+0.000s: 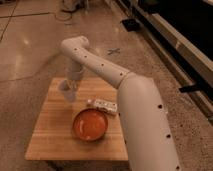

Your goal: Place the ceramic cup in the ceramic bowl

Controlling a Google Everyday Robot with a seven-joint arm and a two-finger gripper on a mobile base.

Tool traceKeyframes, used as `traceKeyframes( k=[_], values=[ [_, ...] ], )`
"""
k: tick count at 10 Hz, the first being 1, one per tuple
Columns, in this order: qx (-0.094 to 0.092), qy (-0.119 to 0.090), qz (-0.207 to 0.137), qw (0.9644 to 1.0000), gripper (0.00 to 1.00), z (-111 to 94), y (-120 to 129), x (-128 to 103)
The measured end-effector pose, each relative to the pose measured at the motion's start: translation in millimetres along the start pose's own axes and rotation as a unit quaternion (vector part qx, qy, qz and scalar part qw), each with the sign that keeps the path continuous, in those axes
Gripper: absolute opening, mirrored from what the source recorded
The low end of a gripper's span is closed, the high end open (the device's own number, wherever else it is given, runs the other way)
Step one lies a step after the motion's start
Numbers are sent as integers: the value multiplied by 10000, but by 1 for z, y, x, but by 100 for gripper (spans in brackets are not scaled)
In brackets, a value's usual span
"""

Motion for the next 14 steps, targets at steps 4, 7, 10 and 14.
traceKeyframes(
  k=[4, 7, 10, 14],
  values=[
    [-37, -85, 377, 9992, 0, -1, 54, -53],
    [3, -53, 688, 9976, 0, 13, 85, -76],
    [161, 24, 779, 9968, 0, 30, 107, -83],
    [379, 1, 552, 9978, 24, 59, 124, -88]
  ],
)
